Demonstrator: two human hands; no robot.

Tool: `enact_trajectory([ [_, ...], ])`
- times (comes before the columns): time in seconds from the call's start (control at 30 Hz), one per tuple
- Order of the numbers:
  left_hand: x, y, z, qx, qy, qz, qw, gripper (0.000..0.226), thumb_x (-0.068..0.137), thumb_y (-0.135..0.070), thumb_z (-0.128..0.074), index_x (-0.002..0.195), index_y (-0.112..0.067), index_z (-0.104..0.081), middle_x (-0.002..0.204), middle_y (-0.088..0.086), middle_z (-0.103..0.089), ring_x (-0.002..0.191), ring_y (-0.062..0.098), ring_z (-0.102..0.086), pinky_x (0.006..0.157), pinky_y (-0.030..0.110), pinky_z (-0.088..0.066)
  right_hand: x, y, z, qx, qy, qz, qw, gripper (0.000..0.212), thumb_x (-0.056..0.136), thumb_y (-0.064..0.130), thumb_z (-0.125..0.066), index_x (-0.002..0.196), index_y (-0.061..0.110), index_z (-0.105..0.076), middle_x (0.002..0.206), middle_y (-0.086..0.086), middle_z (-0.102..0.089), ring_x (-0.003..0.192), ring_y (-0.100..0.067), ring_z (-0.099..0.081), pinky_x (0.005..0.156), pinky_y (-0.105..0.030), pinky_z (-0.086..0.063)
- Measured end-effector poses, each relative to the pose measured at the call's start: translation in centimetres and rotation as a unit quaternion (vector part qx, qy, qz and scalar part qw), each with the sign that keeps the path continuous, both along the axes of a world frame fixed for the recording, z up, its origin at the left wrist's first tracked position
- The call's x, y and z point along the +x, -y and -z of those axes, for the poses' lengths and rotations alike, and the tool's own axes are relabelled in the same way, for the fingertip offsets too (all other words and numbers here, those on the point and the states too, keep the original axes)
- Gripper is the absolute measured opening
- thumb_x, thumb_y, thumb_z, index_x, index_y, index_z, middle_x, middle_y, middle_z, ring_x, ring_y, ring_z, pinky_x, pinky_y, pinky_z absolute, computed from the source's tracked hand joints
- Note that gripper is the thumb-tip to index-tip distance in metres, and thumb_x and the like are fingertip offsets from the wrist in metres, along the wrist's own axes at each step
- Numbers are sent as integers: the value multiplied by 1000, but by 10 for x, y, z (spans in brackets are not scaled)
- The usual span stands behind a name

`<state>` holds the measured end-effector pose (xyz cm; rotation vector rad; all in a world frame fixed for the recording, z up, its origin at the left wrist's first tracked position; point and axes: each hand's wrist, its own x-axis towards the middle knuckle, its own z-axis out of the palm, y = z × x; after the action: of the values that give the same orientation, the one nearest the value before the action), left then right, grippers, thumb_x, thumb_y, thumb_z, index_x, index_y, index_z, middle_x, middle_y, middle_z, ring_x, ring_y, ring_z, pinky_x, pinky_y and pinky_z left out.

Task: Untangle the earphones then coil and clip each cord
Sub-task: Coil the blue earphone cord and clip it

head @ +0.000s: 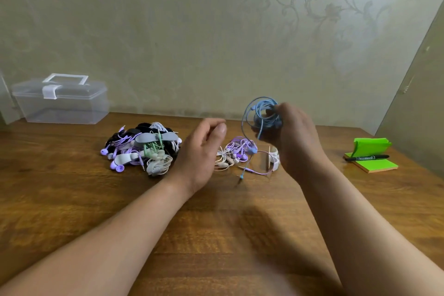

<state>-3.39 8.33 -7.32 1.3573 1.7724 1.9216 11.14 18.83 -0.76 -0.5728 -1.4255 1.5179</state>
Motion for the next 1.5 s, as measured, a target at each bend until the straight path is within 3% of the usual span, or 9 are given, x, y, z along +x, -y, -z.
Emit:
enact_trajectory([
  [0.17,19,1,-4,-89,80,164,979,43,100,-55,-55,124,-20,-62,98,4,-76,75,22,-64,75,39,-52,1,1,36,20,84,-96,992,17,108,14,-48,101,4,-60,82,-14,-66,59,-24,-65,43,-27,-45],
  [0.43,13,1,3,-108,65,138,982,7,106,-13,-56,107,-9,-61,84,9,-70,71,19,-62,70,33,-49,2,-8,47,51,134,-107,984,21,108,17,-50,98,9,-67,77,-3,-70,63,-18,-62,58,-34,-53],
  [0.67,13,-1,1,-94,165,140,972,17,107,-8,-45,117,-1,-56,80,11,-70,66,26,-70,64,33,-57,4,-13,45,8,96,-190,977,27,108,28,-53,98,9,-69,88,-12,-68,74,-23,-63,65,-33,-54],
  [0.97,8,2,-1,-97,215,200,951,31,102,-26,-60,128,-8,-57,104,9,-64,56,13,-49,41,21,-21,7,-18,46,108,107,-139,978,28,107,24,-58,102,3,-76,93,-22,-75,85,-25,-72,82,-39,-62],
  [1.2,-13,-6,2,-49,331,103,937,13,105,-21,-43,100,-13,-51,86,7,-67,42,14,-45,41,22,-12,21,-22,21,-147,-112,-229,956,18,96,25,-56,82,14,-58,67,-3,-59,73,-22,-67,84,-35,-53],
  [1.27,-10,-5,0,-62,314,94,943,15,103,-23,-43,94,-13,-51,78,5,-64,42,15,-43,45,25,-12,24,-20,20,-146,-60,-203,967,22,102,21,-53,82,11,-55,59,-2,-50,55,-19,-58,63,-31,-56],
  [1.33,-5,-4,0,-67,291,101,949,17,103,-22,-46,90,-14,-52,74,6,-61,42,15,-42,51,31,-10,22,-23,29,-61,131,-125,982,15,104,15,-56,93,4,-56,62,-9,-52,49,-24,-58,50,-34,-57],
  [1.43,2,-3,-2,-76,247,119,959,15,104,-20,-53,92,-14,-58,70,4,-63,46,15,-44,40,21,-15,19,-28,46,174,444,8,879,26,95,26,-67,109,6,-59,95,-16,-67,84,-33,-71,74,-48,-62],
  [1.5,7,-3,-2,-75,239,134,959,13,106,-19,-52,97,-12,-60,70,3,-64,47,14,-46,35,18,-20,17,-23,48,302,483,99,816,45,93,38,-68,130,15,-57,125,-8,-58,117,-29,-57,90,-33,-43],
])
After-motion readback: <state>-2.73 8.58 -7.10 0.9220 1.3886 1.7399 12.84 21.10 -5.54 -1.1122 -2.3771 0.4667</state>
